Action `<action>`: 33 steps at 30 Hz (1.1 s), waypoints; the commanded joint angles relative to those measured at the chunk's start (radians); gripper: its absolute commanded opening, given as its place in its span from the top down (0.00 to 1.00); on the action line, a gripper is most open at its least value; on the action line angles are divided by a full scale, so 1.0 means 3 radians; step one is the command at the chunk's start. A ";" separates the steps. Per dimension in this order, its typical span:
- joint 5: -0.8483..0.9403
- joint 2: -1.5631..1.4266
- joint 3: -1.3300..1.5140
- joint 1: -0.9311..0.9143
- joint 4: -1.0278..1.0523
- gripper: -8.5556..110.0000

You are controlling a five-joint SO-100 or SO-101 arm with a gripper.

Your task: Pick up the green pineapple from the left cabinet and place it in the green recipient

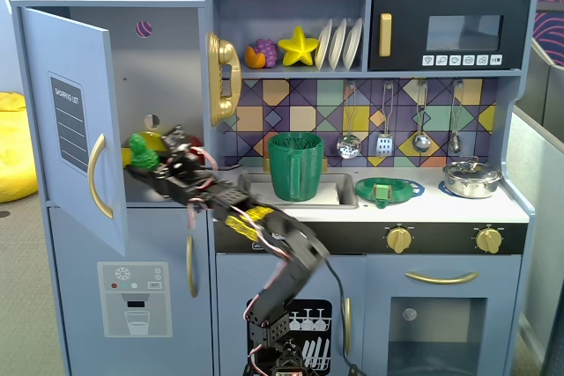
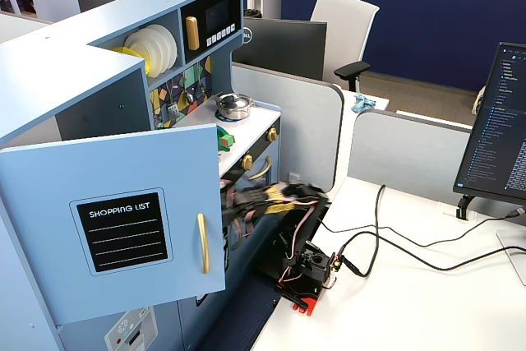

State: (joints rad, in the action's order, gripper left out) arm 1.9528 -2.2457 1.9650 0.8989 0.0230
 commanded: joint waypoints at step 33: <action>-0.0516 0.1698 -0.2817 -0.3001 0.1212 0.93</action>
State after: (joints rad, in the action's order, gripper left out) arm 1.7886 -1.8162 1.2901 0.0276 0.4111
